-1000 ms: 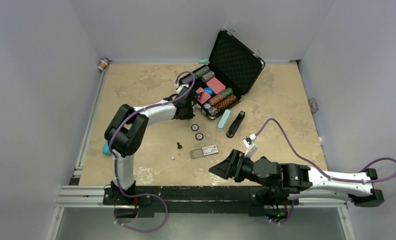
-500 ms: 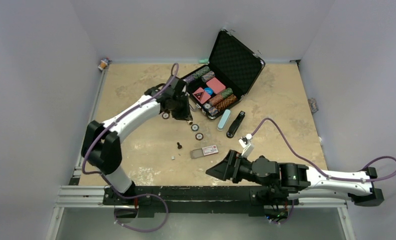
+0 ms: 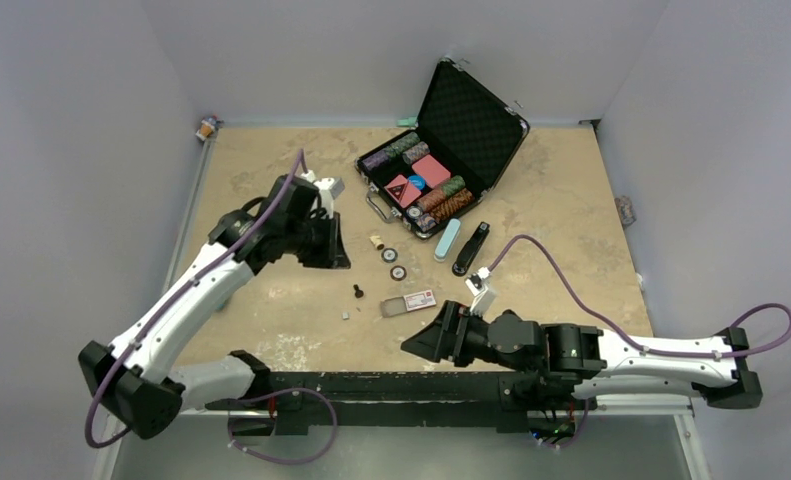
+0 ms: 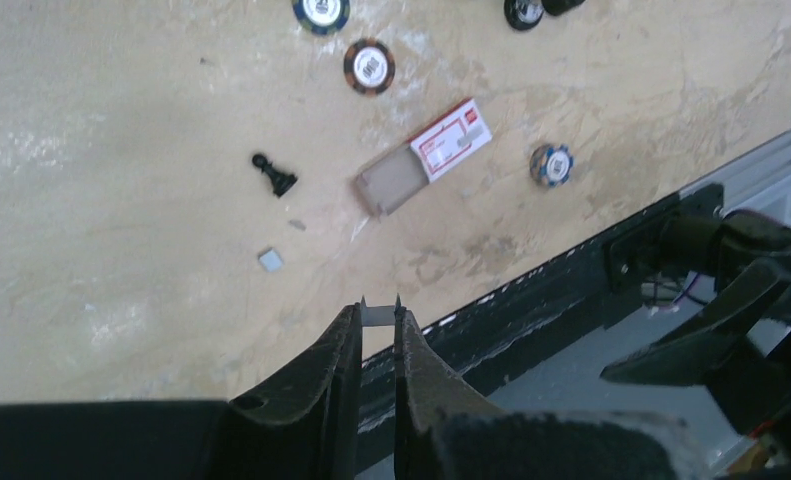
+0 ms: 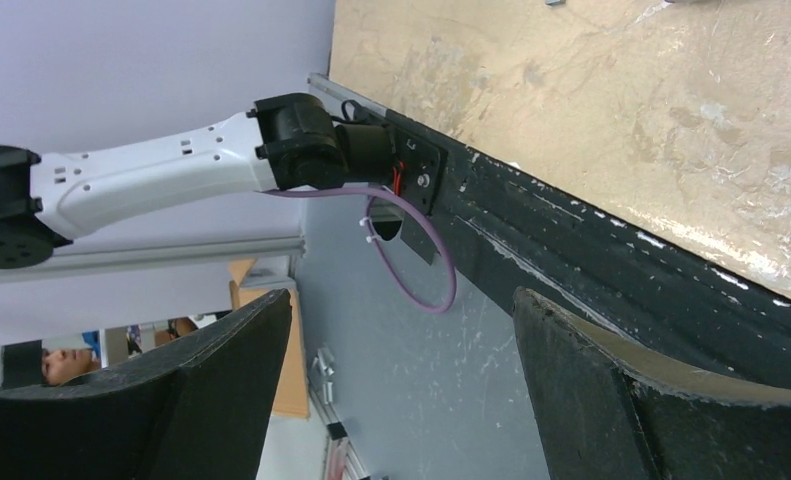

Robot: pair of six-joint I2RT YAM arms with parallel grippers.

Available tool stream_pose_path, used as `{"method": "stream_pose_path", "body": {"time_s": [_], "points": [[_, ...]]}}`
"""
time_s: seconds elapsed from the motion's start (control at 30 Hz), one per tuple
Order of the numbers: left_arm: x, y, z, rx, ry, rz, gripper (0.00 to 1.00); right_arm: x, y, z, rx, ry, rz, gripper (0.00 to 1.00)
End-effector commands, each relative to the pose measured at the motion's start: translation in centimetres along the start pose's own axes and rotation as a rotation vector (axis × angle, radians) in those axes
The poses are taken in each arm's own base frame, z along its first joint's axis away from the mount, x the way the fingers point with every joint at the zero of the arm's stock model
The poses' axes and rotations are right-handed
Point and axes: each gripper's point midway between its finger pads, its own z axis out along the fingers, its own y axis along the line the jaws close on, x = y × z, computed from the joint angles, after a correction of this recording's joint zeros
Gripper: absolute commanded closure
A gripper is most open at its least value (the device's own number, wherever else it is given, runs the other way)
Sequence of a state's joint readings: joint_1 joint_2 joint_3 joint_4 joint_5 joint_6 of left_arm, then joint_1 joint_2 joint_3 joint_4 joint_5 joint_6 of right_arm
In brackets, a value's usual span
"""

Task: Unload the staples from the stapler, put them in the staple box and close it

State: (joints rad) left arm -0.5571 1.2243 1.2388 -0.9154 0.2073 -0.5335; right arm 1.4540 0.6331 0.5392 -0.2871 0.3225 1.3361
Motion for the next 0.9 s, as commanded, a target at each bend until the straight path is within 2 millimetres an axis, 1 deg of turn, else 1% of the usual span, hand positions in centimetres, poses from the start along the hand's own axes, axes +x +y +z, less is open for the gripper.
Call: {"method": "stream_pose_path", "body": {"time_s": [0.0,0.1,0.13,0.2,0.33,0.37,0.4,0.47,0.53,0.67,0.77,0.8,0.83,0.87], "points": [[3.7,1.4,-2.0,0.017,0.033,0.089,0.97,-1.0,1.4,-0.7,-0.032,-0.038,0.036,0.14],[5.2,2.0,-2.9,0.036,0.010,0.145,0.97,-1.2,0.5,-0.8,-0.013,-0.052,0.055,0.14],[5.5,2.2,-3.1,0.043,-0.002,0.154,0.99,-1.3,0.2,-0.8,-0.006,-0.056,0.056,0.14],[6.5,2.3,-3.0,0.067,-0.020,0.149,1.00,-1.4,-0.7,-0.9,0.019,-0.066,0.048,0.14],[8.1,2.1,-2.2,0.143,-0.040,0.118,1.00,-2.1,-4.5,-1.0,0.156,-0.122,0.014,0.13],[8.1,2.1,-2.3,0.146,-0.061,0.116,1.00,-2.1,-5.0,-1.2,0.181,-0.125,0.007,0.13],[8.0,2.1,-2.8,0.147,-0.081,0.123,1.00,-2.2,-5.3,-1.4,0.196,-0.128,-0.002,0.13],[7.6,2.0,-3.7,0.152,-0.134,0.142,1.00,-2.5,-5.3,-1.8,0.203,-0.133,-0.004,0.12],[7.4,2.2,-3.8,0.145,-0.164,0.144,1.00,-3.3,-4.4,-2.3,0.190,-0.158,-0.010,0.13],[7.4,2.4,-3.9,0.135,-0.162,0.139,1.00,-6.6,-2.1,-4.2,0.196,-0.264,-0.057,0.14],[7.3,2.7,-4.0,0.117,-0.171,0.134,1.00,-9.2,-0.5,-6.0,0.218,-0.344,-0.166,0.13],[7.3,2.7,-4.0,0.117,-0.174,0.134,1.00,-10.3,-0.4,-6.5,0.238,-0.391,-0.177,0.09],[7.2,2.7,-4.1,0.119,-0.181,0.134,1.00,-11.3,-0.8,-7.0,0.269,-0.437,-0.189,0.03],[7.2,2.7,-4.2,0.117,-0.185,0.133,1.00,-12.2,-1.2,-7.5,0.296,-0.486,-0.202,0.02]]}}
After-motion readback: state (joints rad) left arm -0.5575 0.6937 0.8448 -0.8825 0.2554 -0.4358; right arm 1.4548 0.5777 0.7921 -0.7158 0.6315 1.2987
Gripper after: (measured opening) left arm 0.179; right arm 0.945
